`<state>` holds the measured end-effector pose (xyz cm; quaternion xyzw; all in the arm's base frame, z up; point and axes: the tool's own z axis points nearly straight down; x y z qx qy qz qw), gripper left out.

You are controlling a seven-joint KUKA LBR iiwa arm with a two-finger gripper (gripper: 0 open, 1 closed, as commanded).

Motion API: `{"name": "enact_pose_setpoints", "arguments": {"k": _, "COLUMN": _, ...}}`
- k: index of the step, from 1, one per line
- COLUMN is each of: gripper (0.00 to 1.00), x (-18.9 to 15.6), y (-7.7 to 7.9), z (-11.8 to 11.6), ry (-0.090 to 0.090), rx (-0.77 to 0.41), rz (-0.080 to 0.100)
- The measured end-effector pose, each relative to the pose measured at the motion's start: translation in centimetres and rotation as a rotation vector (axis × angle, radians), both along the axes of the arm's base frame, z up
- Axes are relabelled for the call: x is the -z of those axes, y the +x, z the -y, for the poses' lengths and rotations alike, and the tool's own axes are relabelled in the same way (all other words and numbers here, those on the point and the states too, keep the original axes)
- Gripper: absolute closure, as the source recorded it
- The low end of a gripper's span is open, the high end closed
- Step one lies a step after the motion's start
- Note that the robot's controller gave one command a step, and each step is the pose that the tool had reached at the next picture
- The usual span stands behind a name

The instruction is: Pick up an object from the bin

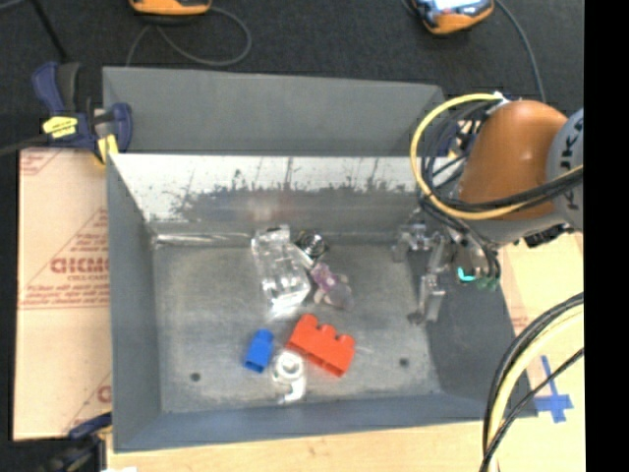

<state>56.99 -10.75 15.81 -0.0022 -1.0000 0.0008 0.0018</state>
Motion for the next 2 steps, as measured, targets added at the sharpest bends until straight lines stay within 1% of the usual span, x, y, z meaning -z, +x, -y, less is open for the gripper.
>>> {"name": "enact_pose_setpoints", "arguments": {"k": 1, "gripper": 0.00, "x": 2.5, "y": 2.4, "z": -7.2, "ry": 0.005, "rx": 0.001, "rz": 0.006}}
{"name": "enact_pose_setpoints", "arguments": {"k": 2, "gripper": 0.00, "x": 3.6, "y": 3.7, "z": -9.1, "ry": 0.004, "rx": 0.189, "rz": 0.009}}
